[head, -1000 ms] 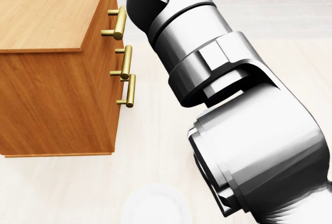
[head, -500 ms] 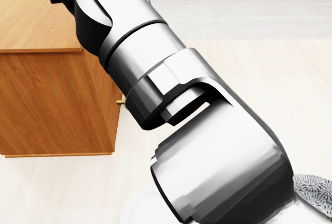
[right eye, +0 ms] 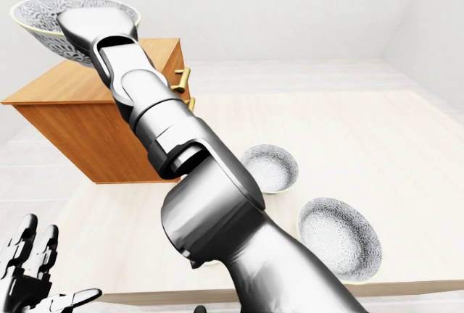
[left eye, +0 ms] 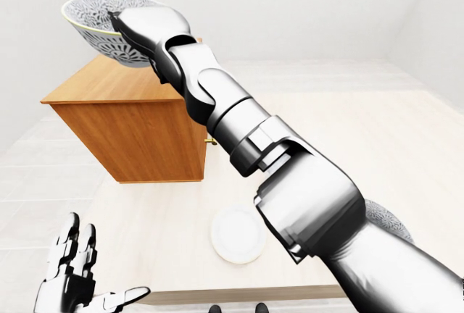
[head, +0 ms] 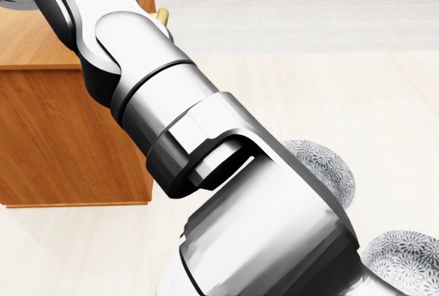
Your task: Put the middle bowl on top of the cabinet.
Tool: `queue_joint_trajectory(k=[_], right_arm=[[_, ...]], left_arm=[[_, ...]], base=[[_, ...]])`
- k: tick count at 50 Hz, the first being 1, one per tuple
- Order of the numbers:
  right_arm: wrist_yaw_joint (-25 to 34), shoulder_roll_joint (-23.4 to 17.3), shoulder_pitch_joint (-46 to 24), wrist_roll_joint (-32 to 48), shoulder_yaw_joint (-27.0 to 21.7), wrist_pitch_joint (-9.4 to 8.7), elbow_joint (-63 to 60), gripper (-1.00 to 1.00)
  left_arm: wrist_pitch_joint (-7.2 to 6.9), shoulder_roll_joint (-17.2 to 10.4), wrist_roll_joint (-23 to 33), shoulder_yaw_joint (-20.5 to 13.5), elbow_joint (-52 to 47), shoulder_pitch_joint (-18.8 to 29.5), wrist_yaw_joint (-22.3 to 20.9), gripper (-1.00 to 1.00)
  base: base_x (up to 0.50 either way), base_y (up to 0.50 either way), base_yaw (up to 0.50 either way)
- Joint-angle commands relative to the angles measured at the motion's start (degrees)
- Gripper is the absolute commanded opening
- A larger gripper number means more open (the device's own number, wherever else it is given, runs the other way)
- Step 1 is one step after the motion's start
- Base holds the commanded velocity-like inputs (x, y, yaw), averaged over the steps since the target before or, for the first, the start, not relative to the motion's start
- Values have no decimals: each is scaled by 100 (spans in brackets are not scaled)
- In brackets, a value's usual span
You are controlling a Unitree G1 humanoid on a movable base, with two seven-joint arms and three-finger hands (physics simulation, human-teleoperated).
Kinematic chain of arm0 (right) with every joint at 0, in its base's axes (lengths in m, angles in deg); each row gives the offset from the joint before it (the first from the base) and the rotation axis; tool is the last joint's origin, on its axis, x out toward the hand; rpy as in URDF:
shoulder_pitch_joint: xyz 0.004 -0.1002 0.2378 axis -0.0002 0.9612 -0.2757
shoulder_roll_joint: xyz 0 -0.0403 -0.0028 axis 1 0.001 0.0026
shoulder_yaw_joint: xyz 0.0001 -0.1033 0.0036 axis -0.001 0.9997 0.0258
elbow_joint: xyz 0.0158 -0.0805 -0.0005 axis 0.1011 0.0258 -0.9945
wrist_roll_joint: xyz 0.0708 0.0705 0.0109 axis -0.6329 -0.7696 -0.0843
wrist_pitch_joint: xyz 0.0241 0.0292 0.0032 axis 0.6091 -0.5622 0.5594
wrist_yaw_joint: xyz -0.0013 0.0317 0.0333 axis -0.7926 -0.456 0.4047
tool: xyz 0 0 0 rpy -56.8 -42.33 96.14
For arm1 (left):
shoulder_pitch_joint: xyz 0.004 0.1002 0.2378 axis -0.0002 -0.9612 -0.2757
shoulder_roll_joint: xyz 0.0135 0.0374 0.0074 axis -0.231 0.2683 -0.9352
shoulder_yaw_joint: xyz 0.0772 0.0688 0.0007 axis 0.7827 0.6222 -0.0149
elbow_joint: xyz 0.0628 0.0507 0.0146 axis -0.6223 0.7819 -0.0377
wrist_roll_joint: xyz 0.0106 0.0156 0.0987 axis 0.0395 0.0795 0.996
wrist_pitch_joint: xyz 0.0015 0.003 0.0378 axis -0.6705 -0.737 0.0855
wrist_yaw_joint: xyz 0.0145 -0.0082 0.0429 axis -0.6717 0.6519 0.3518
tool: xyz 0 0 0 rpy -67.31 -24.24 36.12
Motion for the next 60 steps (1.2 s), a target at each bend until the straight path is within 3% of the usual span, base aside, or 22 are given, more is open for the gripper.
queue_joint_trajectory(k=[1, 14, 51, 60], right_arm=[[-254, 87, 97, -529, -49, 0, -59, -100], [-302, 119, 244, -403, -51, 0, -21, -100], [-309, 170, 429, -215, -91, 0, 29, -100], [-307, 156, 422, -193, -91, 0, 28, -81]], left_arm=[[0, 86, -179, -248, -76, -22, -223, 100], [0, 205, -138, -389, -72, 68, -379, 100], [0, 187, -120, -522, 158, 226, -429, 100], [0, 180, -68, -470, 208, 230, -412, 100]], base=[[0, 0, 0], [0, 0, 0], [0, 0, 0], [0, 0, 0]])
